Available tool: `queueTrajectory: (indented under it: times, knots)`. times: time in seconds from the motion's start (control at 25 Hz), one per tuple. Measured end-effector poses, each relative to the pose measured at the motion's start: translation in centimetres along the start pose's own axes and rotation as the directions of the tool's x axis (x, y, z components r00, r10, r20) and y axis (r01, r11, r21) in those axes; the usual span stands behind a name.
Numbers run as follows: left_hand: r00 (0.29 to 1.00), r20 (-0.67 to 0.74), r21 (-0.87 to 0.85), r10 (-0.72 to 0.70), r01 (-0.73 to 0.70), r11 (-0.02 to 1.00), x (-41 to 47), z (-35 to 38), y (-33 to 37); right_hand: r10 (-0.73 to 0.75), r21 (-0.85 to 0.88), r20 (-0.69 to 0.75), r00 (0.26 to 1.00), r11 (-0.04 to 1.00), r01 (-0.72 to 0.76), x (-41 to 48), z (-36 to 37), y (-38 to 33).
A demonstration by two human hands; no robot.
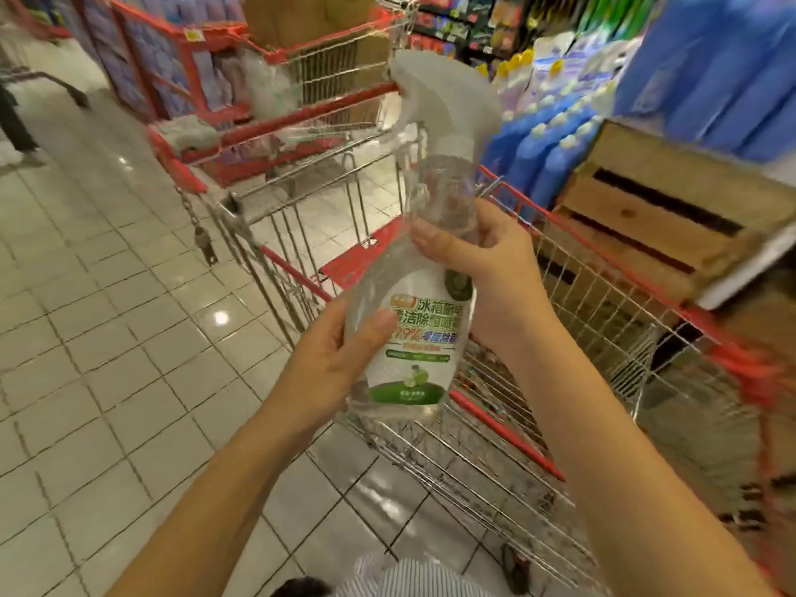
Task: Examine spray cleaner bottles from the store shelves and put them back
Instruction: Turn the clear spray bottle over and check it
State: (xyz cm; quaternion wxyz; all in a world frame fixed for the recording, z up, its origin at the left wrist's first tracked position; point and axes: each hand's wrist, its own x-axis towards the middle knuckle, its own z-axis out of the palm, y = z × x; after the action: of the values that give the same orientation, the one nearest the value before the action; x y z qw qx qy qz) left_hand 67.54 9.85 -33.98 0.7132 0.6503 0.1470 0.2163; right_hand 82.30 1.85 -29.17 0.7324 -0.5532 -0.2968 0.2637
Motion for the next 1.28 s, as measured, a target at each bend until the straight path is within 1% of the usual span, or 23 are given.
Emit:
queueTrajectory:
  times: [0.12, 0.2, 0.28, 0.4, 0.56, 0.68, 0.8, 0.92, 1.04, 1.16, 1.24, 1.28]
  knots:
    - [0.991, 0.128, 0.033, -0.041, 0.037, 0.999, 4.1, 2.7, -0.9, -0.055, -0.028, -0.130, 0.990, 0.998, 0.052, 0.8, -4.3, -0.7]
    - [0.972, 0.223, 0.058, -0.068, 0.056, 0.997, 6.8, 4.2, -1.4, -0.092, -0.051, -0.202, 0.975, 0.995, 0.084, 1.2, -6.8, -1.1]
    - [0.943, 0.323, 0.075, -0.080, 0.059, 0.995, 9.6, 5.4, -2.1, -0.108, -0.076, -0.286, 0.952, 0.993, 0.090, 1.6, -8.8, -1.4]
    - [0.888, 0.447, 0.043, -0.107, 0.098, 0.994, 13.7, 7.2, -3.4, -0.115, -0.118, -0.389, 0.914, 0.990, 0.074, 2.4, -11.4, -1.7]
    - [0.817, 0.565, 0.037, -0.114, 0.113, 0.993, 18.0, 10.5, -5.4, -0.147, -0.149, -0.525, 0.838, 0.986, 0.080, 3.3, -14.8, -1.6]
    - [0.767, 0.624, 0.130, -0.148, 0.085, 0.988, 21.1, 13.3, -7.5, -0.142, -0.182, -0.587, 0.797, 0.982, 0.042, 3.8, -17.9, -0.5]
    - [0.718, 0.654, 0.282, -0.238, 0.061, 0.958, 24.5, 15.9, -10.8, -0.109, -0.260, -0.626, 0.772, 0.963, -0.075, 4.3, -21.7, 2.5]
    - [0.722, 0.621, 0.372, -0.305, 0.070, 0.925, 27.5, 18.2, -15.4, -0.003, -0.248, -0.665, 0.747, 0.944, -0.217, 5.1, -25.4, 6.2]
    - [0.731, 0.574, 0.518, -0.369, 0.026, 0.855, 30.0, 20.4, -21.0, 0.079, -0.281, -0.669, 0.739, 0.894, -0.350, 6.1, -29.3, 10.6]
    - [0.714, 0.534, 0.575, -0.454, 0.087, 0.813, 31.8, 21.7, -27.9, 0.117, -0.269, -0.734, 0.669, 0.854, -0.445, 7.2, -32.7, 16.5]
    - [0.708, 0.518, 0.607, -0.480, 0.090, 0.789, 33.1, 22.2, -33.0, 0.141, -0.235, -0.800, 0.583, 0.821, -0.521, 8.0, -34.6, 21.6]
    - [0.702, 0.523, 0.619, -0.484, 0.077, 0.781, 33.7, 22.0, -35.3, 0.154, -0.212, -0.819, 0.552, 0.813, -0.542, 8.4, -35.2, 24.1]
